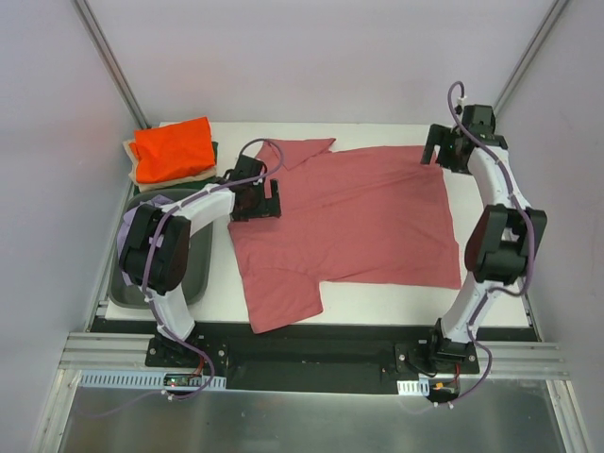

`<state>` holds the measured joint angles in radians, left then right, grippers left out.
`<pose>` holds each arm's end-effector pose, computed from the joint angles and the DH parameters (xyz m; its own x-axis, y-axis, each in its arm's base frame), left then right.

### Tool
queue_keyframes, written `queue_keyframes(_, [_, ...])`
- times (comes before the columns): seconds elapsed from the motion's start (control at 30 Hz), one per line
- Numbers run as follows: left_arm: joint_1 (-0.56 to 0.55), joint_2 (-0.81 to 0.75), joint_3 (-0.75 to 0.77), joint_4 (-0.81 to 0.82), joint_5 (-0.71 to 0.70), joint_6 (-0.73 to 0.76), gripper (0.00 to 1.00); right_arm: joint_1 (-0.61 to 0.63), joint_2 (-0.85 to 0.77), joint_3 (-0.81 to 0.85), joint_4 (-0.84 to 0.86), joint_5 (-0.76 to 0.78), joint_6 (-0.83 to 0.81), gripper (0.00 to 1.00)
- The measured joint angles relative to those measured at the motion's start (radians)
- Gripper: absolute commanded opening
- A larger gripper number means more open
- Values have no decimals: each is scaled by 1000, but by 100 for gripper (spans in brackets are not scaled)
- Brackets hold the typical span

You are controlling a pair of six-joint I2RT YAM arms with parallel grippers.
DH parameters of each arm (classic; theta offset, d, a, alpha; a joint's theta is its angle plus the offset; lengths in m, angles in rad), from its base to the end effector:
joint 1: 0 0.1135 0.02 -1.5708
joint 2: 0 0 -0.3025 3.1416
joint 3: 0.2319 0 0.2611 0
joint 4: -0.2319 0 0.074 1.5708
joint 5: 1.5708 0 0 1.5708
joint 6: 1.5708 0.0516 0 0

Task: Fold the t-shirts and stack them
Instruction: Flatten out the tshirt

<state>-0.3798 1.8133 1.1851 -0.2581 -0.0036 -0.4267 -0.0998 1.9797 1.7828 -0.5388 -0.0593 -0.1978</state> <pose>0.3836 -0.1529 0.2091 -0.8076 -0.1232 -0.5767 0.0378 0.9651 -0.2591 0.4921 -0.0462 0.3160 -0.6657 -0.1305 -0.7347 -0.0766 0.9913 -0.1067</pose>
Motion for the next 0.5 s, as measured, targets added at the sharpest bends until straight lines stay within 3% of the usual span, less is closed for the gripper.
queue_keyframes(0.13, [0,-68,-2,-11,-2,1,99,20,-220,-255,-1,-5,138,96])
queue_keyframes(0.23, [0,-58,43,-17,2,12,99,26,-280,-360,-23,-6,209,96])
queue_keyframes(0.37, [1,39,155,-10,22,24,99,26,-260,-438,-53,-10,252,96])
queue_keyframes(0.5, [6,176,284,-12,39,29,99,24,-142,-406,-86,-10,256,96])
